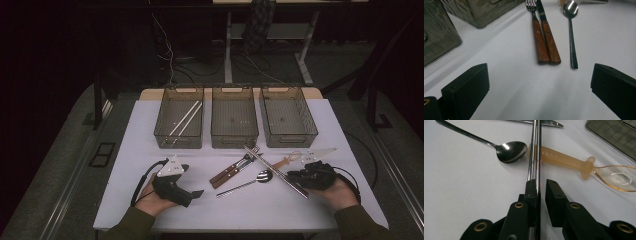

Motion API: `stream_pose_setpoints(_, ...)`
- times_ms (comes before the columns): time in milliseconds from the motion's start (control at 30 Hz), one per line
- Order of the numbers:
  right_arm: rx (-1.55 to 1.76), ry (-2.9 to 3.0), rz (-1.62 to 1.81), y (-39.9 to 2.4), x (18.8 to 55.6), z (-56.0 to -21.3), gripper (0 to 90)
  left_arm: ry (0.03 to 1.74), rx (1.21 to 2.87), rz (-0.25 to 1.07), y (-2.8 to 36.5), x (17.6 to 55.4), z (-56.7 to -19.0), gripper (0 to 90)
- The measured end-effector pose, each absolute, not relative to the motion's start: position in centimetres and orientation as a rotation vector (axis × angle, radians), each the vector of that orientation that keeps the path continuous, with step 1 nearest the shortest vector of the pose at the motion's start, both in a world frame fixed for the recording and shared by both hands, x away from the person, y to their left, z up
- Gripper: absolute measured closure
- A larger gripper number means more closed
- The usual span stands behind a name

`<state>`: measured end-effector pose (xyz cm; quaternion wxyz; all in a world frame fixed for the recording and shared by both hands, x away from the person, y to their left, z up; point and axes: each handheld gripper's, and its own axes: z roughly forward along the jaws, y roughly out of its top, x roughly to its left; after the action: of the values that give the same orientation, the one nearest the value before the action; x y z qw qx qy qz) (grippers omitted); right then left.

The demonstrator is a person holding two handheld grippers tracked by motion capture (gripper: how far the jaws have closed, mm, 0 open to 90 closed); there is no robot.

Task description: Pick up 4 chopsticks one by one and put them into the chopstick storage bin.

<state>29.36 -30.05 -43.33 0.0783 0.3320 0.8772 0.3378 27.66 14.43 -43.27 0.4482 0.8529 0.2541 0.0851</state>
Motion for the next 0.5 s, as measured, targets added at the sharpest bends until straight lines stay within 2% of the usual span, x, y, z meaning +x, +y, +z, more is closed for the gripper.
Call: stream_pose_setpoints(500,1.009,2.646,0.966,-30.14,29.7,-43.95,78.7,0.624,2.116,0.206,14.35,27.65,-43.3,0.6)
